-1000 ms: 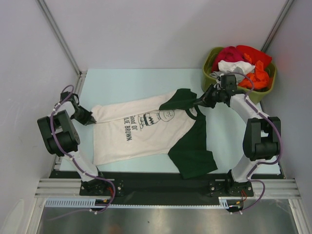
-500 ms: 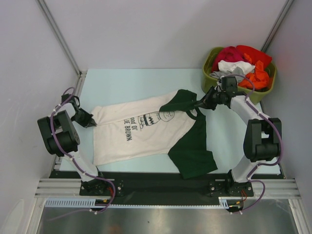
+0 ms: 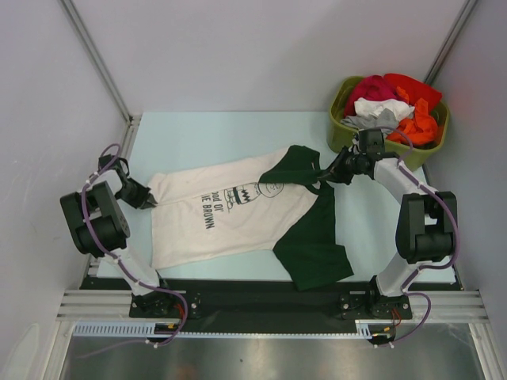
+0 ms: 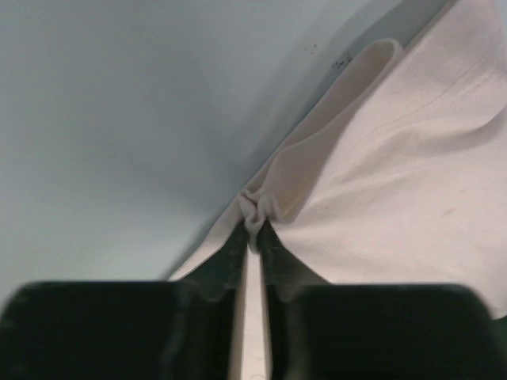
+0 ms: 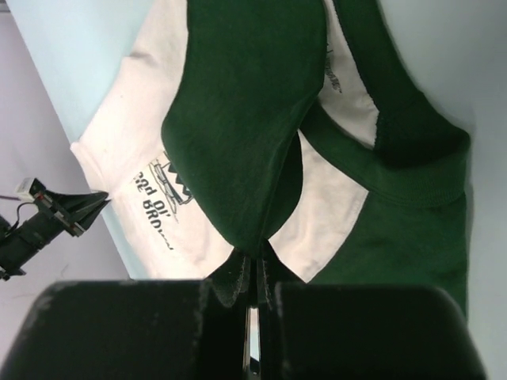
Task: Fold and stack the t-shirts
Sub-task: Fold the tshirt
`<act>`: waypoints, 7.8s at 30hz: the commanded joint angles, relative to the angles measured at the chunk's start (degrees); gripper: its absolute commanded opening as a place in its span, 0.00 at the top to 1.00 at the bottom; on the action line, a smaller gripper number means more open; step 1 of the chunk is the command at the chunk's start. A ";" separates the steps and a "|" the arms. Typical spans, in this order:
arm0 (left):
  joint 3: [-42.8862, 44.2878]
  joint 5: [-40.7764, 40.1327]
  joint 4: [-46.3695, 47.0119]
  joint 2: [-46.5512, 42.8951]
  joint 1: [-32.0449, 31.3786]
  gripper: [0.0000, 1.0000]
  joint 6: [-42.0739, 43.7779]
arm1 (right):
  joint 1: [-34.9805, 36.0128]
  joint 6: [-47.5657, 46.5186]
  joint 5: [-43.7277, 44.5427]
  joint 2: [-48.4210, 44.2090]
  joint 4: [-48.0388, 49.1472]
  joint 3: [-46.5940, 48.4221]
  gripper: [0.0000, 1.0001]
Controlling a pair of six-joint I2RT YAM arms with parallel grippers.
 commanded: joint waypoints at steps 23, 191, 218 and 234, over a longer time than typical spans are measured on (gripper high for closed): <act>24.91 10.25 -1.74 13.91 0.73 0.43 11.39 | 2.69 -15.75 2.89 1.51 -9.52 10.10 0.72; 30.10 8.40 2.39 9.35 -44.36 0.59 5.77 | 8.05 3.17 4.38 40.38 5.62 57.49 0.58; 31.77 9.98 2.12 10.58 -44.18 0.58 4.45 | 12.71 -6.78 10.52 44.40 -7.67 55.10 0.53; 29.22 9.72 2.21 9.00 -44.01 0.58 4.71 | 12.53 -0.72 9.92 47.13 -1.61 57.56 0.75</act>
